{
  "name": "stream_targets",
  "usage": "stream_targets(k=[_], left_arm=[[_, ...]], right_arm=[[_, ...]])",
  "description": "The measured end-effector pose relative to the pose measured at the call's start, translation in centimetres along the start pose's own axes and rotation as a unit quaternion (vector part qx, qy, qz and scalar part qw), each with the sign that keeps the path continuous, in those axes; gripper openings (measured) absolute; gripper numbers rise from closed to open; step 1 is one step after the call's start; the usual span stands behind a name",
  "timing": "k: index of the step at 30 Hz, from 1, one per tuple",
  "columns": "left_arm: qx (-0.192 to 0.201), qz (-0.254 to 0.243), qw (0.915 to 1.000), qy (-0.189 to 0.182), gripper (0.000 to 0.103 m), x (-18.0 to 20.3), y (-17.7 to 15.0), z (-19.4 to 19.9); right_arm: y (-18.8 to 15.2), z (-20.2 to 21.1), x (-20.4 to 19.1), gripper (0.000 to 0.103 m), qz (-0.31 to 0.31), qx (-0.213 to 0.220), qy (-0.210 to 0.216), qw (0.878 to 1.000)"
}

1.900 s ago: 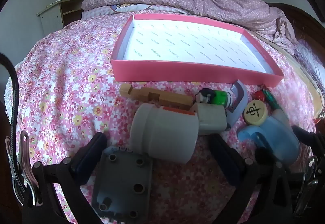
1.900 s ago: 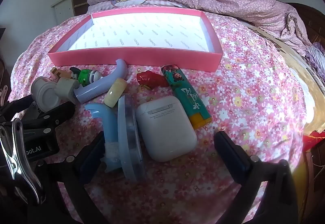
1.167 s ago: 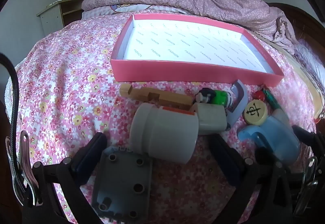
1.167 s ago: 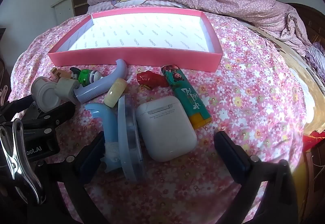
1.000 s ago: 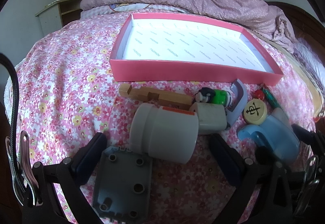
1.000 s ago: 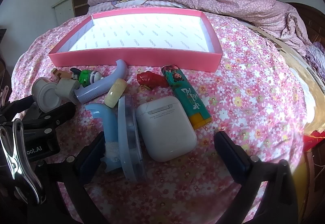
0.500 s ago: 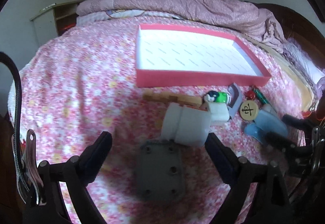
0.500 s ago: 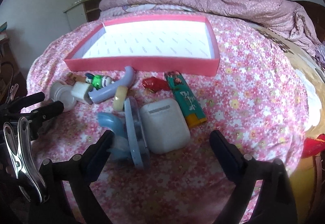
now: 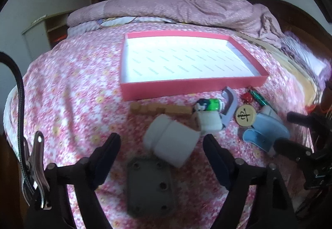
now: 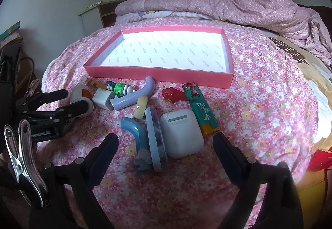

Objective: Organize rigid objects
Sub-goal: 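Grasp the white cup with the left tool while the right tool grasps the blue disc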

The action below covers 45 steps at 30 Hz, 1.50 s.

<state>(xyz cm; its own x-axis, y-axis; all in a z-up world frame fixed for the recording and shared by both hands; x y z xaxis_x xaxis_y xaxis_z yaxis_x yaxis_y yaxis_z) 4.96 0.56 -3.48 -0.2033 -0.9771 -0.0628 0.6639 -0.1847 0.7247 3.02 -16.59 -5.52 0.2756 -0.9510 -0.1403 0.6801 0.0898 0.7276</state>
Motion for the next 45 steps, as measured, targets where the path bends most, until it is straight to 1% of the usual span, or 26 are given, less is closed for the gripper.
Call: stream_targets(k=[1,3,7,10,12,13,15,17,19,21,27,31,35,45], left_arm=[[0.000,-0.006,1.0000,-0.001,0.072,0.3,0.0,-0.1],[-0.004,-0.014,0.9999,-0.009,0.059,0.8,-0.1,-0.4],[0.002,-0.010,0.9993,-0.035,0.059,1.3,0.0,-0.1],[0.005,0.004,0.9991,-0.041,0.059,1.1,0.1,0.2],[0.003,0.016,0.9989,-0.044,0.059,0.8,0.0,0.4],[0.002,0.023,0.9986,-0.048,0.059,0.6,0.0,0.4],[0.000,0.032,0.9981,-0.052,0.058,0.4,-0.1,0.5],[-0.002,0.038,0.9978,-0.054,0.058,0.3,-0.2,0.5],[-0.003,0.038,0.9978,-0.054,0.059,0.3,-0.3,0.6],[-0.002,0.038,0.9978,-0.054,0.059,0.3,-0.3,0.6],[0.002,0.036,0.9979,-0.054,0.059,0.4,-0.3,0.9],[0.003,0.036,0.9979,-0.054,0.059,0.6,-0.3,1.1],[0.006,0.034,0.9978,-0.056,0.059,0.8,0.0,1.5],[0.013,0.030,0.9978,-0.057,0.059,0.6,1.8,2.0]], right_arm=[[0.0,0.1,0.0,0.091,0.001,-0.001,0.002,1.000],[-0.1,0.2,-0.1,0.089,0.002,-0.003,0.006,1.000],[-0.1,0.5,-0.1,0.085,0.000,-0.006,0.016,1.000],[0.0,0.7,-0.1,0.078,-0.002,-0.008,0.021,1.000],[0.1,0.9,0.1,0.066,-0.007,-0.008,0.027,1.000],[0.1,1.1,0.1,0.063,-0.010,-0.009,0.030,0.999],[0.1,1.1,-0.1,0.043,-0.012,-0.013,0.038,0.999],[0.1,0.9,-0.5,0.033,-0.007,-0.019,0.045,0.999],[-0.1,0.5,-0.7,0.030,-0.005,-0.027,0.044,0.999],[-0.3,0.1,-0.8,0.024,-0.005,-0.034,0.046,0.998],[0.1,-0.8,-1.1,0.023,-0.012,-0.047,0.056,0.997],[0.1,-1.2,-1.4,0.023,-0.001,-0.052,0.053,0.997],[0.2,-1.1,-1.6,0.015,0.009,-0.045,0.045,0.998],[2.1,1.1,-1.8,0.014,0.024,-0.009,0.048,0.999]])
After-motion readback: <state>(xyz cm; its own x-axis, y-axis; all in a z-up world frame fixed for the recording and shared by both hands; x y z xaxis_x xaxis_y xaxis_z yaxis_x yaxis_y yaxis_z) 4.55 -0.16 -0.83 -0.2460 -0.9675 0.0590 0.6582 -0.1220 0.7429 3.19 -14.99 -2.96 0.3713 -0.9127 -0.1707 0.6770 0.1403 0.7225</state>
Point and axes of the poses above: each gripper's, at about its wrist camera, not at the fingertips, and z roughly against the way its jaws point, x to its right, y to its top, the point moved 9 cm from there along -z, roughly the way its jaws point, and after that the axes turned 4 degrees about -z, right-handed, at the moved point
